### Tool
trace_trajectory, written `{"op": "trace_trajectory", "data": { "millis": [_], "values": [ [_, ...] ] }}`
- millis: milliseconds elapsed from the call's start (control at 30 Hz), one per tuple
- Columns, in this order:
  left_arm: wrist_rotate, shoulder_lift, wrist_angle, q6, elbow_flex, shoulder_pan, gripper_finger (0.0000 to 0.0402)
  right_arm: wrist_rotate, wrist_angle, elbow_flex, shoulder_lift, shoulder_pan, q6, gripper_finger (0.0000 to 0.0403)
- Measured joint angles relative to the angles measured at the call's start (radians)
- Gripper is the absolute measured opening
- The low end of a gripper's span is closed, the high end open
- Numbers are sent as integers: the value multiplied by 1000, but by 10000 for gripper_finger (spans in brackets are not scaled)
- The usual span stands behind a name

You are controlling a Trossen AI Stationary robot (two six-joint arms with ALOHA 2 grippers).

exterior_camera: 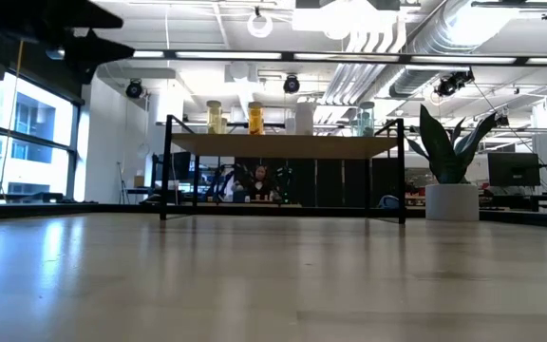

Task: Pick and place medicine bottles onto shelf by color
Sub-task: Return to Home Position

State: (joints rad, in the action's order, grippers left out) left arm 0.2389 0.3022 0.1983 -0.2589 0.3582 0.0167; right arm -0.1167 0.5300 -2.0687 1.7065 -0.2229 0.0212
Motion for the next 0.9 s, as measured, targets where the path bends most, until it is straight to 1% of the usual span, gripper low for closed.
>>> {"op": "trace_trajectory", "data": {
  "millis": [200,367,500,600,667,767,900],
  "values": [
    [-47,-114,-26,7,-110,-1,239,-4,99,-70,0,31,55,158],
    [-71,-189,-39,14,-190,0,239,-2,147,-86,-12,54,61,158],
    [-71,-227,-46,50,-240,3,239,3,176,-86,-51,62,58,158],
    [-71,-247,-49,52,-273,10,239,25,231,-82,-95,62,43,158],
    [-72,-252,-44,35,-288,16,239,55,277,-72,-129,65,26,158],
    [-86,-248,-82,27,-293,25,239,97,311,-28,-194,74,1,158],
    [-87,-233,-86,27,-296,45,239,150,319,100,-314,94,-21,158]
  ]
}}
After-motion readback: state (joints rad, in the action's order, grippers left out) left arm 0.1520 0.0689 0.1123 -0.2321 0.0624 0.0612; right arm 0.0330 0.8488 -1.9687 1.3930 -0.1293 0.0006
